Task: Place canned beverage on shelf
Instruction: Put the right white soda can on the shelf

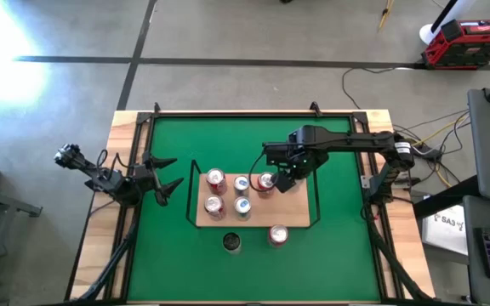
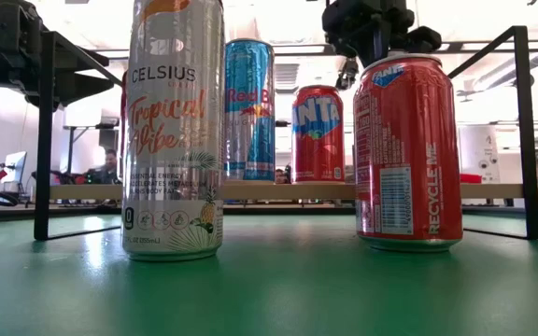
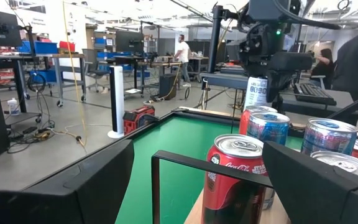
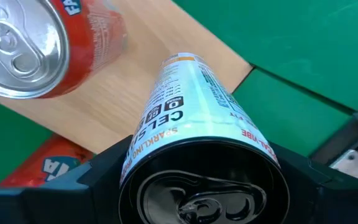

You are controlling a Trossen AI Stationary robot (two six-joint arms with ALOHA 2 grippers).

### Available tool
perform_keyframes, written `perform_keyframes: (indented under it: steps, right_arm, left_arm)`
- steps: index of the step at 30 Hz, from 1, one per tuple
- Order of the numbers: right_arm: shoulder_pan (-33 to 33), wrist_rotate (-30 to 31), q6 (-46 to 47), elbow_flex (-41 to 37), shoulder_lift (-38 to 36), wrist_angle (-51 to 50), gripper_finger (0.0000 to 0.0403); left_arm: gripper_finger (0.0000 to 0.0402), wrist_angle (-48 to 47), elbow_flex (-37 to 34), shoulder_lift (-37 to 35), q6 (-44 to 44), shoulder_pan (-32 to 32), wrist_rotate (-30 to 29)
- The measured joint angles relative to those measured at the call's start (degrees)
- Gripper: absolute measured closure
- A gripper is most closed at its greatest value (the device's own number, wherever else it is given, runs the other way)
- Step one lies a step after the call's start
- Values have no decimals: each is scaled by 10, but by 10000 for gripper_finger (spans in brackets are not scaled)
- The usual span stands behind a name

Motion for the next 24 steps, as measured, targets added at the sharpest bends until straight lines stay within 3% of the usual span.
perform_keyframes:
  steps: [24]
  right_arm:
    - [-18,-17,117,-29,-1,42,131]
  left_arm:
    - [61,0,0,0,0,0,0]
